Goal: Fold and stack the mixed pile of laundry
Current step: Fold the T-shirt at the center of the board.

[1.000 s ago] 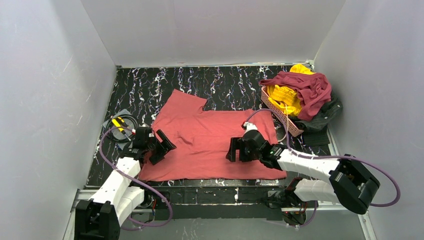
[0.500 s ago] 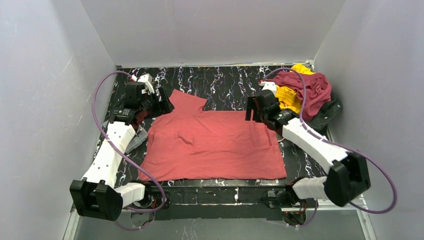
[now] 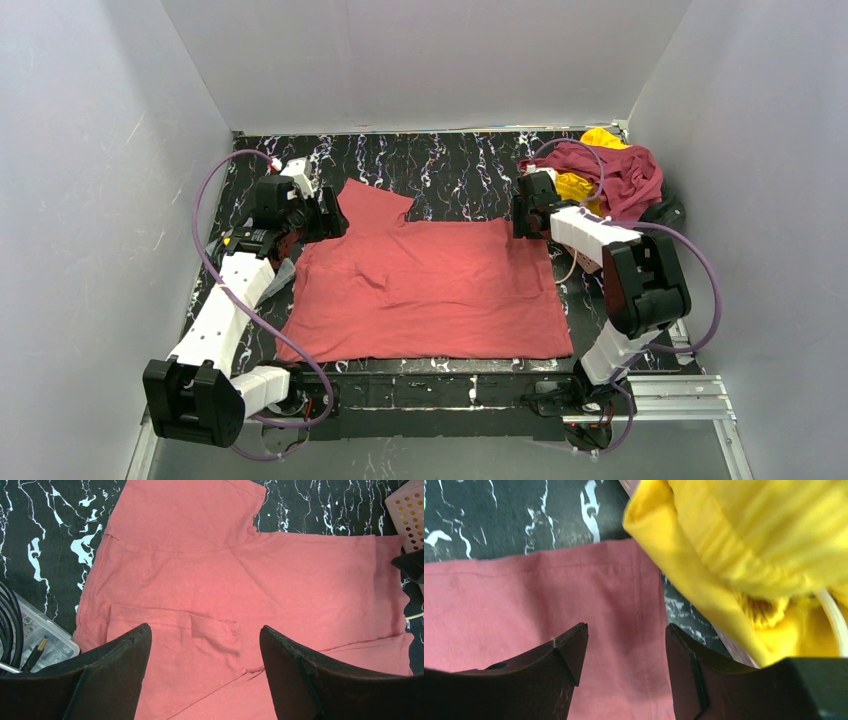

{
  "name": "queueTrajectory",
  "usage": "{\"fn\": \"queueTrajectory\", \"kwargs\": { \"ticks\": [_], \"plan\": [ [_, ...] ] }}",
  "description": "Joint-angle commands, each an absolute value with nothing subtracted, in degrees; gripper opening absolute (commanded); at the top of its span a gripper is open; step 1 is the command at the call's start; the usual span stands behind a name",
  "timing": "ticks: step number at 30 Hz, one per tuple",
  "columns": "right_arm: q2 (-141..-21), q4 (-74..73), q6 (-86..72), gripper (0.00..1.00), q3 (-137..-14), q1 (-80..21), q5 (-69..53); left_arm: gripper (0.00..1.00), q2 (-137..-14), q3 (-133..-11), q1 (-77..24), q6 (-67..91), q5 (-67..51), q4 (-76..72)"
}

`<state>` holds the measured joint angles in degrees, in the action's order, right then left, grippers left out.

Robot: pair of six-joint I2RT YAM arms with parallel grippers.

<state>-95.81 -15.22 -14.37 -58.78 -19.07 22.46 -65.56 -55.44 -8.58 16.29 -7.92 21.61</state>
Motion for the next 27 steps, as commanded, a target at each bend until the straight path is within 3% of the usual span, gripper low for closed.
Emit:
{"fn": "queueTrajectory", "kwargs": {
  "ticks": [1,10,18,27],
  "plan": [
    [-99.03,-9.23,-11.31,0.64,-62.54,-18.72,23.04,0.77,-65.51,-55.5,-8.26,15.22,-10.12,20.37],
    [-104.84,-6.73,-11.91,0.54,-63.45,-17.18,26.68,0.77,-65.39,-55.11,-8.26,15.34,-11.98,19.61],
    [-107.69,-5.92,-11.8,0.51,-63.65,-15.7,16.22,0.77,-68.59,-55.88,-8.22,16.13,-9.6,18.6],
    [-105.56,-4.4,-12.82,0.15,-59.85,-15.71,11.63,0.75,-99.0,-82.96,-7.57,19.59,-6.27,27.33]
  ]
}}
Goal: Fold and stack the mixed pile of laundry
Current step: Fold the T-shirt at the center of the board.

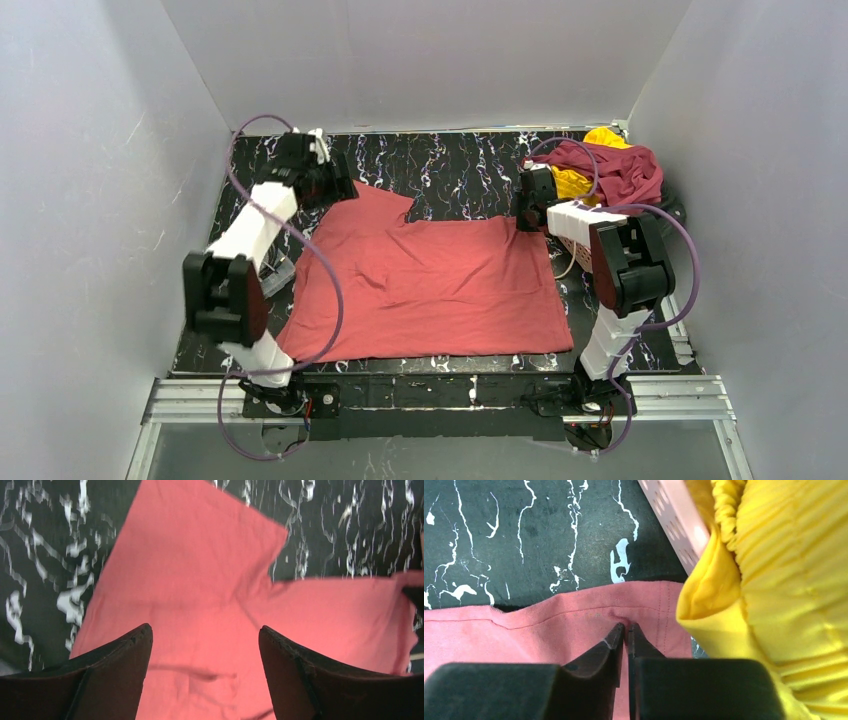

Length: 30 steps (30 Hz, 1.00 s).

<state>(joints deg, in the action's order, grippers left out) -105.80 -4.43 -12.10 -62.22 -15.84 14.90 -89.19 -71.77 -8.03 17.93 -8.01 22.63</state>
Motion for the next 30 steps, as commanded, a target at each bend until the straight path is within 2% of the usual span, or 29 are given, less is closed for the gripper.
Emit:
{"fn": "queueTrajectory", "kwargs": {
  "ticks": [1,4,10,14,23,30],
  "plan": [
    [-105.23,-4.33,-12.91,0.11,-59.49,-15.66,11.19,0.75,-102.58,-86.22,-7.41,19.92,-6.01,29.0],
    [-104.3,-4.51,-12.8,0.01,-58.7,-15.67,10.19,0.74,-111.43,-95.24,-7.09,20.28,-5.15,30.95],
    [-100.65,-4.83,-13.14,0.01,-55.82,-15.66,7.61,0.72,-126.27,-109.21,-6.68,20.16,-7.22,32.9],
    [-99.06,-5.09,-13.18,0.01,-55.02,-15.66,4.73,0.72,-133.19,-116.08,-6.68,19.45,-3.96,34.25],
    [-99.08,-5.15,-13.35,0.01,-55.09,-15.71,1.92,0.7,-143.33,-128.12,-7.67,18.24,1.92,36.56],
    [-100.24,-4.59,-13.74,0.01,-55.1,-15.66,0.95,0.58,-145.94,-129.69,-9.52,15.02,6.5,39.88]
  ]
}}
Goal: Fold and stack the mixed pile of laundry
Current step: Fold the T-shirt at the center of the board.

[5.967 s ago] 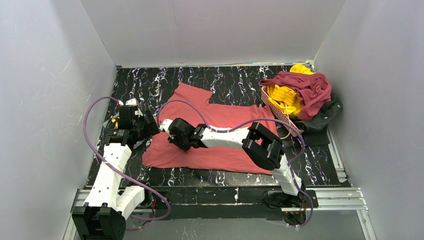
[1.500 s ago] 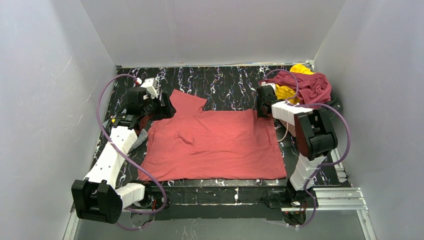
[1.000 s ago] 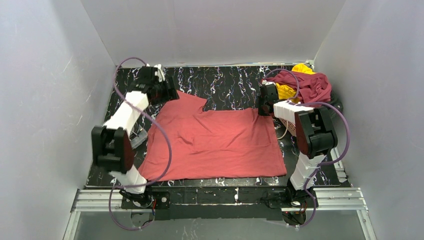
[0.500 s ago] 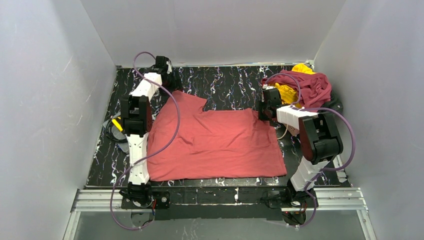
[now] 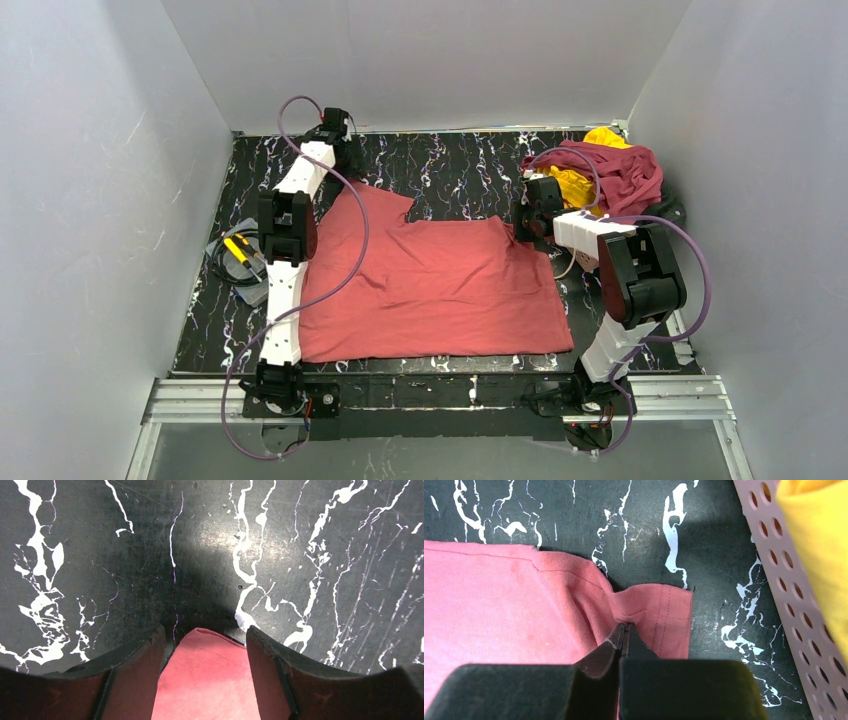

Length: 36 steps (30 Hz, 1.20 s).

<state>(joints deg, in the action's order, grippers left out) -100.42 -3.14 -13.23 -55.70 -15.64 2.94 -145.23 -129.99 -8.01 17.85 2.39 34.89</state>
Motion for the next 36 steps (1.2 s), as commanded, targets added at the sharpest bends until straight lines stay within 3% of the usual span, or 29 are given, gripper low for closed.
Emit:
{"fn": "queueTrajectory", "kwargs": {
  "ticks": [1,10,18,27,28,31,36],
  "plan": [
    [-100.36,-4.62,-13.72,0.01,-55.06,-15.65,0.9,0.57,-145.83,-129.5,-9.88,14.37,6.35,39.82],
    [-99.62,-4.75,-14.1,0.01,-55.02,-15.68,1.31,0.44,-146.54,-131.07,-11.68,12.97,8.62,43.77],
    [-98.39,-4.67,-14.42,0.01,-54.93,-15.69,1.19,0.02,-145.8,-131.29,-11.78,12.3,7.6,45.15],
    [-93.25,-4.87,-14.85,0.01,-54.29,-15.73,4.21,0.0,-127.36,-119.8,-11.61,12.67,2.77,32.6],
    [-92.65,-5.37,-14.92,0.06,-54.31,-15.68,5.67,0.0,-125.94,-119.04,-11.54,12.72,2.31,32.16],
    [-91.37,-5.88,-14.86,0.35,-54.36,-15.7,9.94,0.0,-123.18,-117.38,-11.3,12.99,1.16,31.91],
    [-94.96,-7.63,-14.58,0.43,-58.24,-15.55,14.67,0.0,-121.64,-116.38,-11.14,14.21,-0.83,31.55]
  ]
}}
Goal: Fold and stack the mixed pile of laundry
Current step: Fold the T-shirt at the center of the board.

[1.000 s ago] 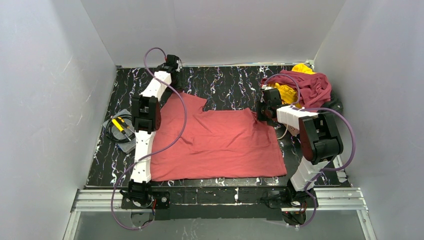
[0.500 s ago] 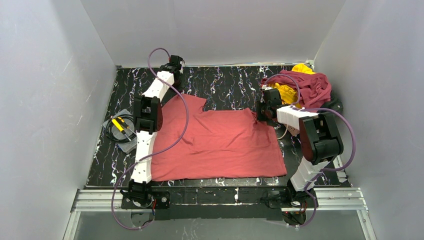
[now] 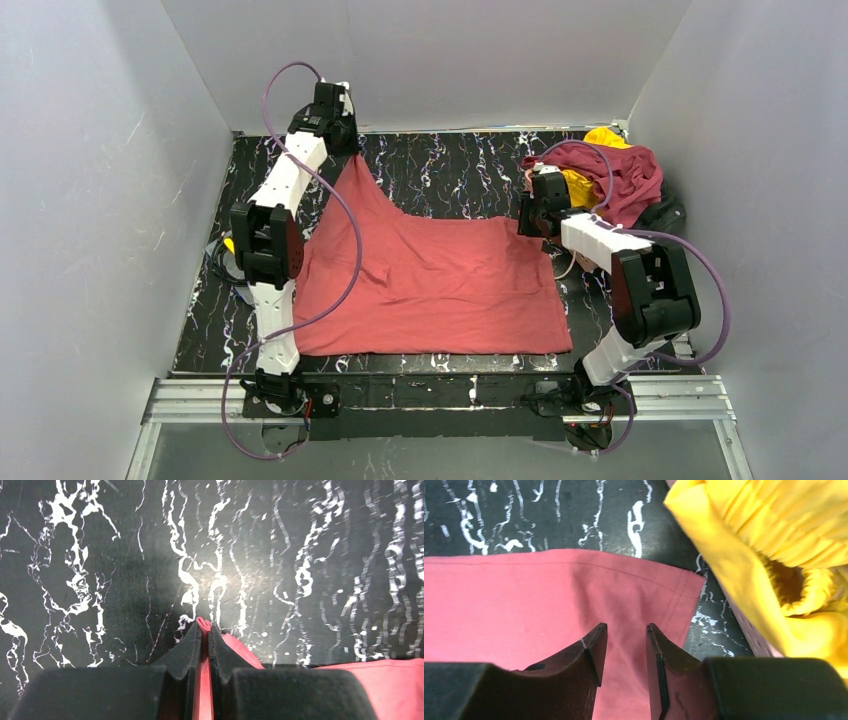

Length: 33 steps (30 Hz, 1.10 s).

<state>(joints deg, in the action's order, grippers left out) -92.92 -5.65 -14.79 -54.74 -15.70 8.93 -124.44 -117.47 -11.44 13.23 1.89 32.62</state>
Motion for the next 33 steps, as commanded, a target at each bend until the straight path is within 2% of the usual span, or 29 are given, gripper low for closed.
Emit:
{"fn": "queueTrajectory", "kwargs": {
  "ticks": [1,13,17,20,29,33],
  "plan": [
    [-96.14,-8.05,-14.59,0.45,-59.21,-15.36,15.27,0.0,-121.64,-116.39,-11.16,14.42,-1.86,31.67],
    [-103.71,-10.32,-17.19,0.53,-63.45,-15.03,23.74,0.0,-121.9,-117.29,-11.16,14.63,-3.08,32.45],
    [-104.95,-9.98,-17.67,0.61,-62.85,-14.42,21.45,0.0,-121.82,-117.28,-11.13,14.62,-3.24,32.45],
    [-106.73,-9.93,-17.65,0.6,-63.01,-13.82,16.38,0.0,-121.82,-117.29,-11.12,14.61,-3.38,32.58],
    [-105.85,-6.91,-18.18,0.21,-62.49,-12.2,5.72,0.0,-119.72,-115.69,-10.96,15.08,-3.84,31.31],
    [-102.73,-6.33,-16.76,0.09,-64.07,-12.21,5.26,0.0,-119.16,-117.22,-9.12,15.96,-6.58,31.41]
  ]
}}
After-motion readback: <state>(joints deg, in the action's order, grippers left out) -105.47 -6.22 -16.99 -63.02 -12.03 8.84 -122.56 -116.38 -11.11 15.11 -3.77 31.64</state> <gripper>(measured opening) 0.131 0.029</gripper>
